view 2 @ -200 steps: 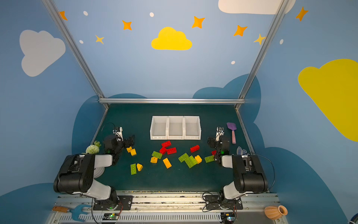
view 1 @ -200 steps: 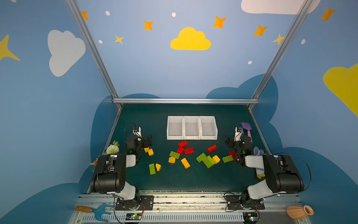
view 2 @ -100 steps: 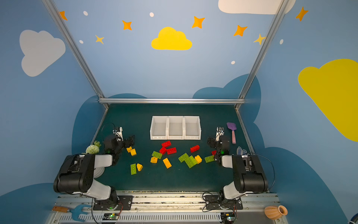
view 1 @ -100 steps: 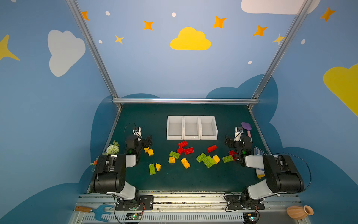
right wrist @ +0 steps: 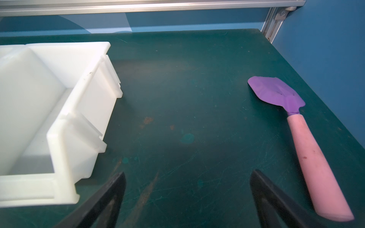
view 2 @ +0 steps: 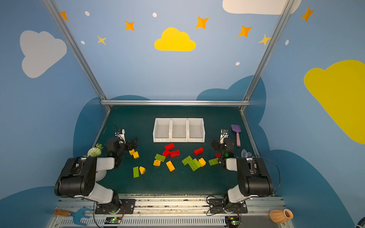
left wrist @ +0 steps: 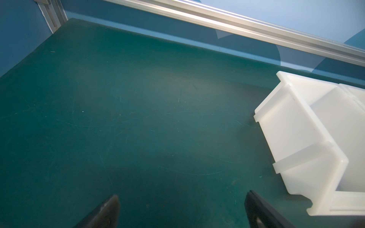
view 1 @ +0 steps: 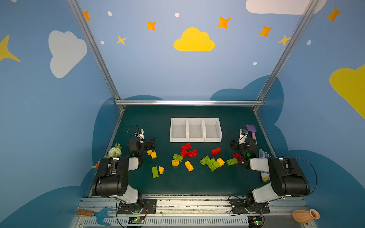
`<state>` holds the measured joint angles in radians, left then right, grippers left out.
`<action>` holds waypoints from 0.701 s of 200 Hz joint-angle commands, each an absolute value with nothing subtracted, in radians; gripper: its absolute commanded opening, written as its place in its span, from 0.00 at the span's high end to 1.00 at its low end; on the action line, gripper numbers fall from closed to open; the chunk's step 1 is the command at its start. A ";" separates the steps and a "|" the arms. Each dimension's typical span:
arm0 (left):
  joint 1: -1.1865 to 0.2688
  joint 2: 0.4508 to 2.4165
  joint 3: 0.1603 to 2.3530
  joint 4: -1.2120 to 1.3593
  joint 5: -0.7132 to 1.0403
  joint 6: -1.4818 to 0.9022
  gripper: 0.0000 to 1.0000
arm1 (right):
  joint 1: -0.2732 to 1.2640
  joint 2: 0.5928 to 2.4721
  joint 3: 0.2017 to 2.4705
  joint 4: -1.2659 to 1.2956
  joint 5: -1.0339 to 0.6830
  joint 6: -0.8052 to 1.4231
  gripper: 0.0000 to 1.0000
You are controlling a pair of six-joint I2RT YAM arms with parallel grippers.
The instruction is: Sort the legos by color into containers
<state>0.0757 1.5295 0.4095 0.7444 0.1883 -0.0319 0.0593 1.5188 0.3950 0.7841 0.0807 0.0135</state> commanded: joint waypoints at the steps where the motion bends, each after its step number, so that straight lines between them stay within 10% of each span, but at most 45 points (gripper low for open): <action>1: 0.074 1.523 0.414 0.757 0.181 -0.035 0.01 | 0.056 1.510 0.410 0.782 0.071 0.002 0.04; 54: 0.072 1.515 0.419 0.743 0.090 -0.071 0.01 | 0.076 1.453 0.407 0.761 0.102 -0.010 0.04; 73: 0.045 1.474 0.437 0.686 0.048 -0.056 0.01 | 0.108 1.317 0.516 0.393 0.173 0.032 0.04; 140: -0.168 1.383 0.866 -0.199 -0.495 -0.210 0.01 | 0.251 1.111 0.745 -0.179 0.189 0.253 0.05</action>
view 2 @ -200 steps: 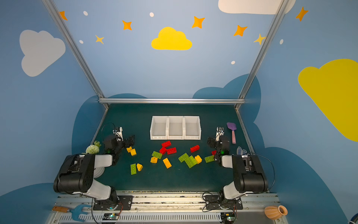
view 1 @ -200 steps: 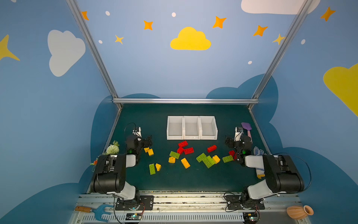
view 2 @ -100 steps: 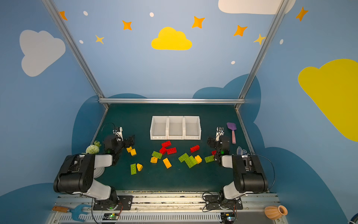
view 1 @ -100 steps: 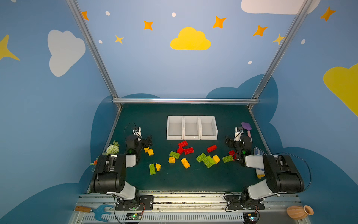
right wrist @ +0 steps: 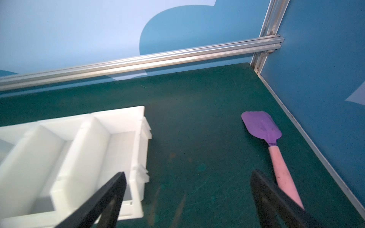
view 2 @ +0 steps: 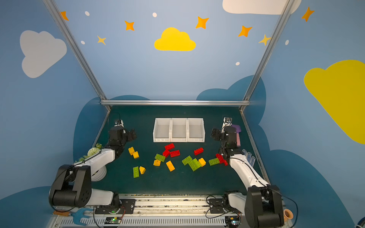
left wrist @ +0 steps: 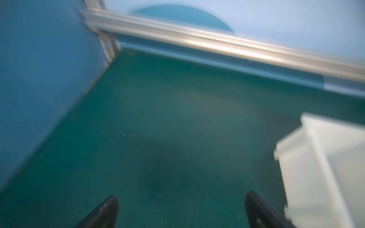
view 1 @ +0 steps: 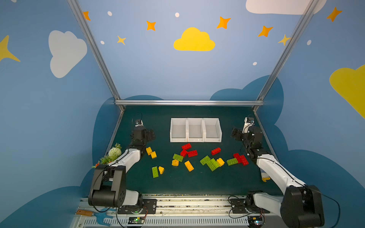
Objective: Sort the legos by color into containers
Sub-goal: 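Reach the right gripper to a red brick while the left arm moves over the bricks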
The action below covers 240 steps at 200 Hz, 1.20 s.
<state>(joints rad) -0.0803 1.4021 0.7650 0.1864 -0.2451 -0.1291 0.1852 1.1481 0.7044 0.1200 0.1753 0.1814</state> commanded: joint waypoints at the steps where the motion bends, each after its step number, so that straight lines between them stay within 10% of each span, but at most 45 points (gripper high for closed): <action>1: -0.173 1.382 0.870 -0.208 -0.500 -0.213 0.01 | 0.256 1.110 0.747 -0.185 0.187 0.253 0.05; 102: -0.572 0.843 0.622 -0.416 -0.327 -0.581 0.01 | 0.519 1.279 0.716 -0.328 0.051 0.222 0.05; 240: -0.621 0.662 0.423 -0.326 -0.335 -0.629 0.02 | 0.523 1.609 0.825 -0.265 0.073 0.333 0.08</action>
<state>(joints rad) -0.6182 0.6544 0.4187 -0.3389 -0.3298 -0.6193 0.5213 1.5700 0.7837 -0.2630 0.0444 0.3004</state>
